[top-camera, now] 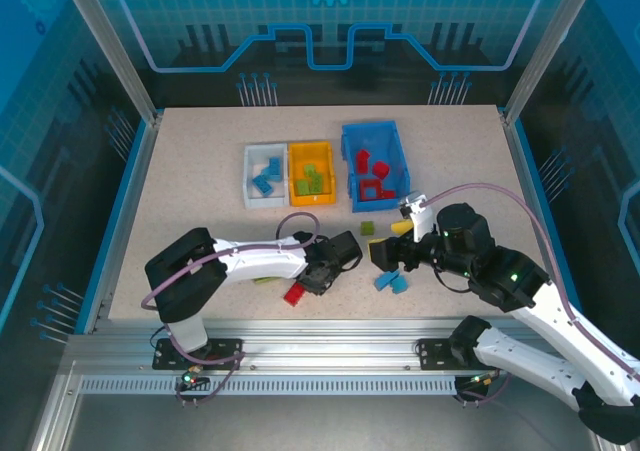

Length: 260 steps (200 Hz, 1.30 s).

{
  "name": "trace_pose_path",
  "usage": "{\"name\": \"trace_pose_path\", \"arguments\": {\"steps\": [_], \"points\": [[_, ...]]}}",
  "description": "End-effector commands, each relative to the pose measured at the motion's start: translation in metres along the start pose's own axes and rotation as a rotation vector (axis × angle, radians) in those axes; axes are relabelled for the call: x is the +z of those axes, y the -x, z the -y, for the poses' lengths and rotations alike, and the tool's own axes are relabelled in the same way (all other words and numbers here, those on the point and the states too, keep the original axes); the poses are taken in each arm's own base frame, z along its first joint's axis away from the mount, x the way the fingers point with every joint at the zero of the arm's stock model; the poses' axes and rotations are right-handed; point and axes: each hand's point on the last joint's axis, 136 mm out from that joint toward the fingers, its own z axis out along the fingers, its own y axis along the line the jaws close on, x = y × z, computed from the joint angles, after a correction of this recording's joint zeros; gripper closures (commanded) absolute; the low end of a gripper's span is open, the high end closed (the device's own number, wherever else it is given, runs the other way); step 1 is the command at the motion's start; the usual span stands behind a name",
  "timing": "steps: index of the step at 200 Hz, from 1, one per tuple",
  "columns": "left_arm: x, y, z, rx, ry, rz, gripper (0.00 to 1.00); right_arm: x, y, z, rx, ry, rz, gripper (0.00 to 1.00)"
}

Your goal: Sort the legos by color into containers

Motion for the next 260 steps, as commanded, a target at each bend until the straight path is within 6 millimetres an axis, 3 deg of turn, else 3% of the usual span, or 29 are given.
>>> {"name": "trace_pose_path", "arguments": {"steps": [1, 16, 36, 58, 93, 129, 164, 210, 230, 260], "points": [[-0.027, 0.021, 0.029, 0.092, -0.097, 0.096, 0.72, 0.003, 0.0, -0.006, 0.001, 0.024, 0.012, 0.2], [-0.054, 0.043, 0.046, 0.173, -0.17, 0.162, 0.73, 0.006, 0.002, -0.01, 0.003, 0.042, 0.017, 0.2], [-0.085, 0.085, 0.053, 0.259, -0.195, 0.271, 0.73, 0.016, 0.004, -0.017, 0.001, 0.064, 0.01, 0.2], [-0.1, 0.134, 0.061, 0.357, -0.194, 0.293, 0.71, 0.031, 0.01, -0.027, 0.0, 0.081, 0.014, 0.21], [-0.101, 0.22, 0.074, 0.478, -0.106, 0.305, 0.69, 0.064, 0.025, -0.045, -0.012, 0.094, 0.015, 0.22], [-0.073, 0.284, 0.097, 0.54, -0.029, 0.298, 0.68, 0.095, 0.037, -0.059, -0.015, 0.093, 0.0, 0.23], [-0.045, 0.314, 0.112, 0.558, 0.027, 0.269, 0.66, 0.112, 0.038, -0.065, -0.015, 0.096, -0.02, 0.23], [-0.03, 0.327, 0.119, 0.565, 0.058, 0.244, 0.56, 0.121, 0.028, -0.061, -0.001, 0.085, -0.052, 0.22], [-0.036, 0.325, 0.122, 0.563, 0.041, 0.237, 0.45, 0.126, 0.019, -0.058, -0.004, 0.072, -0.083, 0.22], [-0.063, 0.321, 0.128, 0.549, -0.021, 0.255, 0.41, 0.133, 0.01, -0.052, -0.011, 0.044, -0.114, 0.21]]}}
